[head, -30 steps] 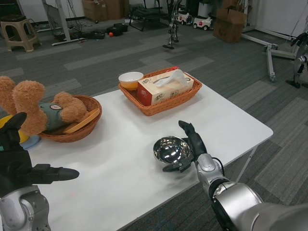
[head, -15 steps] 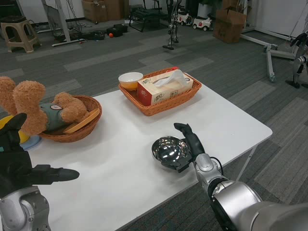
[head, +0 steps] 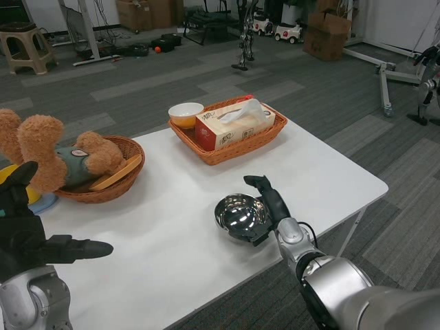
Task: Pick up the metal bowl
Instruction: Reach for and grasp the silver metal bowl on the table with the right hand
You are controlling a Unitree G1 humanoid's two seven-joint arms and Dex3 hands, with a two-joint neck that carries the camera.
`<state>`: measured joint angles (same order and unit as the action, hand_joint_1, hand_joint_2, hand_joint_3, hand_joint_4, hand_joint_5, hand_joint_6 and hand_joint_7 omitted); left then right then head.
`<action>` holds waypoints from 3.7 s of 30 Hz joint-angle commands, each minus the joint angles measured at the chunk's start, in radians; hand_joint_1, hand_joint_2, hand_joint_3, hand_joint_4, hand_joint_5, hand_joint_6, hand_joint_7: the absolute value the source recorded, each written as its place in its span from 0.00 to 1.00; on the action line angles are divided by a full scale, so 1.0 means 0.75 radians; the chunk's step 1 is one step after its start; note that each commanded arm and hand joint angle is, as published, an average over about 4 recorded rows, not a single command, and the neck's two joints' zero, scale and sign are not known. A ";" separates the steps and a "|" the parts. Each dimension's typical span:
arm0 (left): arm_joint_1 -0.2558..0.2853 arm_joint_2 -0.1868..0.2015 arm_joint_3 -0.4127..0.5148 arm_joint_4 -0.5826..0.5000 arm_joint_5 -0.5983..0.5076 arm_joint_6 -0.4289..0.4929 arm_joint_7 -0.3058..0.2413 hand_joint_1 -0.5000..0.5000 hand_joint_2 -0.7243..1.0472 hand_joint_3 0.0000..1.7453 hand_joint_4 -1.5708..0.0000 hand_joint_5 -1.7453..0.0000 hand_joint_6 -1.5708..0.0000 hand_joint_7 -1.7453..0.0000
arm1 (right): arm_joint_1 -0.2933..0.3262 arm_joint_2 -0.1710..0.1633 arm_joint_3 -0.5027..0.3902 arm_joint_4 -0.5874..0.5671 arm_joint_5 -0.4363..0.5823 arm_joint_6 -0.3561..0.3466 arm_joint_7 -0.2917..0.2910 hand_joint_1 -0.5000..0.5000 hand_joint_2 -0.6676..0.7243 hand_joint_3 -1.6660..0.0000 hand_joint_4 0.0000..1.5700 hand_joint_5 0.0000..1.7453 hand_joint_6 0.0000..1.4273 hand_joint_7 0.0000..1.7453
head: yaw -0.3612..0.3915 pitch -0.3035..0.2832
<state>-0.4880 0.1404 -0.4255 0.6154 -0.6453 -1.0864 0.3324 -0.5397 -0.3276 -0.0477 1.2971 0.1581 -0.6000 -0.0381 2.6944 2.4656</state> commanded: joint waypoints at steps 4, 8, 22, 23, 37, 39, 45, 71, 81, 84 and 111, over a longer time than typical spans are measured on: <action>0.020 0.007 0.003 -0.006 -0.003 0.000 0.003 0.04 0.05 0.00 0.29 0.29 1.00 0.96 | 0.009 -0.010 0.003 0.019 -0.012 0.015 0.001 0.58 0.27 0.14 0.37 0.87 0.00 0.65 | 0.005 -0.006; 0.020 0.007 0.001 -0.003 -0.003 0.000 0.003 0.04 0.05 0.00 0.29 0.29 1.00 0.96 | 0.015 -0.013 -0.001 0.018 -0.005 0.015 0.005 0.62 0.27 0.14 0.63 0.75 0.00 0.76 | 0.007 -0.007; 0.019 0.007 0.001 -0.002 -0.003 0.000 0.003 0.04 0.05 0.00 0.29 0.29 1.00 0.96 | 0.028 -0.026 0.000 -0.058 -0.020 -0.006 0.019 0.67 0.25 0.19 0.76 0.61 0.00 0.88 | 0.021 -0.008; 0.019 0.007 0.001 -0.001 -0.003 0.000 0.003 0.04 0.05 0.00 0.29 0.29 1.00 0.96 | 0.029 -0.027 0.001 -0.065 -0.023 -0.007 0.020 0.67 0.24 0.19 0.76 0.61 0.00 0.90 | 0.022 -0.008; 0.019 0.004 0.001 0.000 -0.003 0.000 0.003 0.04 0.06 0.00 0.29 0.29 1.00 0.96 | 0.034 -0.034 0.000 -0.105 -0.023 -0.010 0.020 0.71 0.27 0.19 0.80 0.57 0.00 1.00 | 0.029 -0.009; 0.019 0.003 0.001 0.000 -0.003 0.000 0.003 0.04 0.06 0.00 0.29 0.29 1.00 0.96 | 0.033 -0.034 0.000 -0.106 -0.023 -0.010 0.020 0.71 0.27 0.19 0.79 0.60 0.00 1.00 | 0.031 -0.011; 0.019 0.001 0.001 0.000 -0.003 0.000 0.003 0.04 0.05 0.00 0.29 0.29 1.00 0.96 | 0.033 -0.034 -0.003 -0.119 -0.014 -0.010 0.020 0.71 0.27 0.19 0.75 0.62 0.00 1.00 | 0.032 -0.013; 0.006 0.001 0.007 0.019 -0.009 0.000 0.003 0.04 0.05 0.00 0.29 0.29 1.00 0.96 | 0.073 -0.054 -0.139 -0.119 0.001 0.006 0.023 0.57 0.32 0.17 0.31 0.92 0.00 0.98 | 0.036 -0.031; 0.000 0.003 0.009 0.028 -0.017 0.000 0.003 0.04 0.05 0.00 0.29 0.29 1.00 0.97 | 0.111 -0.046 -0.144 -0.190 0.118 -0.010 0.071 0.34 0.41 0.38 0.06 0.92 0.00 0.84 | 0.037 -0.039; -0.002 0.003 0.009 0.032 -0.021 0.000 0.001 0.04 0.05 0.00 0.29 0.29 1.00 0.96 | 0.130 -0.046 -0.144 -0.239 0.123 -0.010 0.098 0.26 0.49 0.60 0.01 0.74 0.00 0.78 | 0.043 -0.041; -0.001 0.005 0.003 0.043 -0.038 0.000 -0.003 0.04 0.05 0.00 0.27 0.29 0.98 0.96 | 0.293 -0.136 -0.014 -1.797 -1.126 1.073 0.684 0.04 0.91 0.95 0.00 0.00 0.00 0.11 | 0.080 -0.046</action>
<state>-0.4899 0.1368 -0.4248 0.6382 -0.6743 -1.0861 0.3308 -0.3078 -0.4155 -0.0921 -0.0133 -0.6368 0.1725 0.4478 2.7524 2.4301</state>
